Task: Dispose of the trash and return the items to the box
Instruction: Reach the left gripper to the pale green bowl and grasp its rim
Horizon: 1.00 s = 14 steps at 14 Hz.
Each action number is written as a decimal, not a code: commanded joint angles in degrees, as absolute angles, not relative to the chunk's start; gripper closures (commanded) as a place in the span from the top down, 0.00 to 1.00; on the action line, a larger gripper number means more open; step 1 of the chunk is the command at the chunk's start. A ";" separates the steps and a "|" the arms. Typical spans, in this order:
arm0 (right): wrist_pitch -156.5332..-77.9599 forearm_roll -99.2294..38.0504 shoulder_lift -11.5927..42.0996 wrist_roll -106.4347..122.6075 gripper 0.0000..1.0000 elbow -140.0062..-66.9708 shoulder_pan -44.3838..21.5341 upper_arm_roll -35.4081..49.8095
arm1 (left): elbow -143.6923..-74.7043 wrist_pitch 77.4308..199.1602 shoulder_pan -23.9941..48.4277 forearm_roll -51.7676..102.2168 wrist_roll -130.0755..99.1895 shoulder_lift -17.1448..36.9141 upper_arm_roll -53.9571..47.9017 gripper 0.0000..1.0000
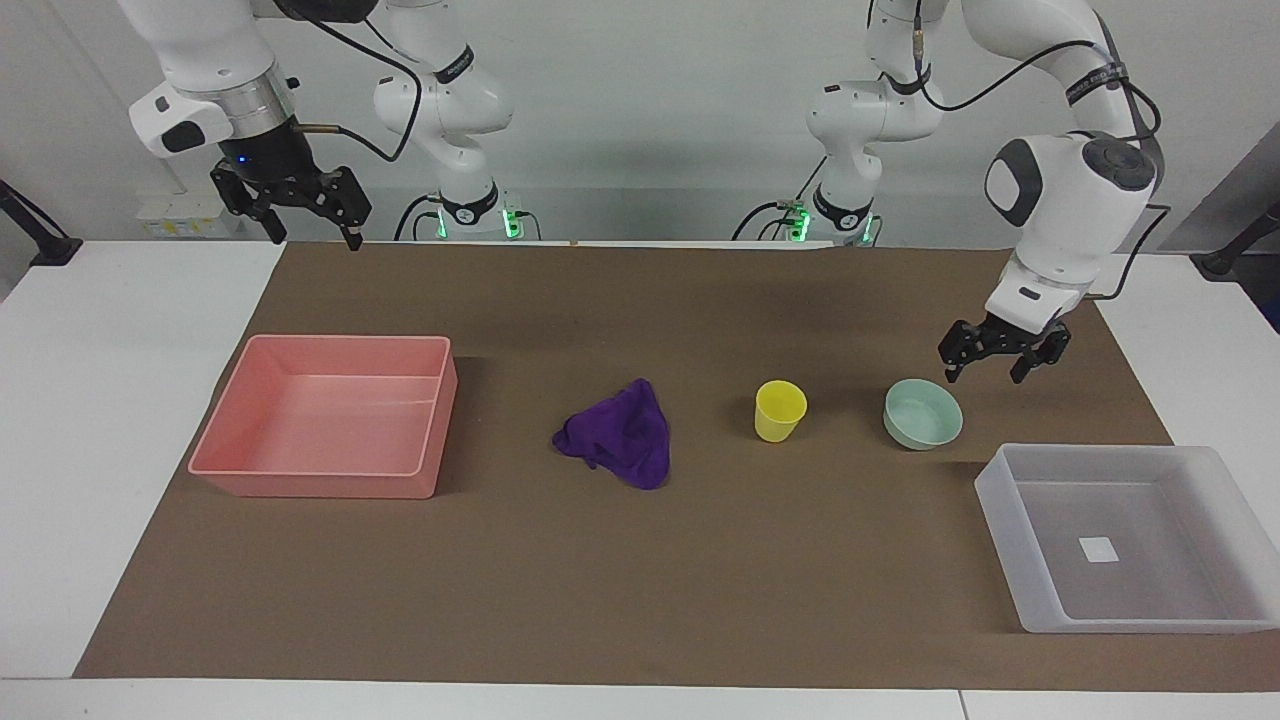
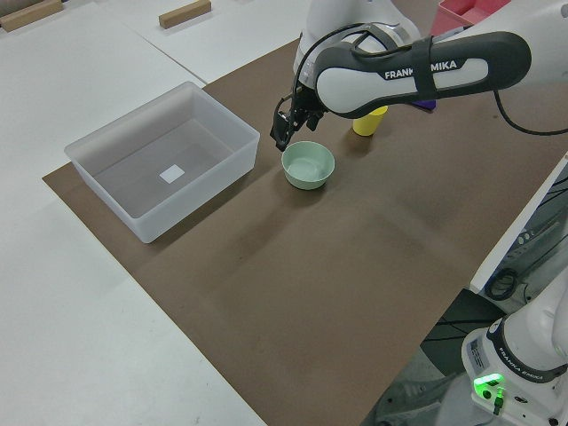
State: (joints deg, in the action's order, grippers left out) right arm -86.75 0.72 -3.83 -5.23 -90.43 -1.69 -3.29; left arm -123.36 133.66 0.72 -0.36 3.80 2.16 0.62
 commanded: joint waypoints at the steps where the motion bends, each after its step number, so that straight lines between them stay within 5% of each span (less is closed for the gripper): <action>1: -88.24 0.44 -5.45 -3.69 1.00 -92.64 -1.23 -2.99 | -126.47 137.98 -0.26 -0.09 4.57 3.51 0.09 1.00; 7: -88.33 0.35 -5.54 -4.04 1.00 -92.64 -1.23 -2.90 | -127.09 143.70 -0.97 0.09 4.57 9.67 0.09 0.95; 8: -88.24 0.35 -5.54 -4.13 1.00 -92.72 -1.23 -2.90 | -127.00 143.61 -1.31 0.09 4.57 9.58 -0.09 0.74; 10: -88.33 0.26 -5.54 -4.13 1.00 -92.72 -1.23 -2.90 | -126.91 143.26 -1.32 3.14 4.57 9.58 -0.09 0.17; 11: -88.42 0.18 -5.62 -4.22 1.00 -92.99 -1.23 -2.90 | -126.91 143.17 -1.14 4.47 4.57 9.49 -0.09 0.00; 14: -88.33 0.18 -5.89 -4.22 1.00 -93.25 -1.14 -2.90 | -126.83 142.21 -0.88 4.48 4.57 9.05 -0.09 0.00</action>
State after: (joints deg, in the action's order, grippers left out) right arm -86.75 0.72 -4.01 -5.22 -90.79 -1.70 -3.29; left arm -126.13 142.27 -0.37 3.46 3.80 10.23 0.41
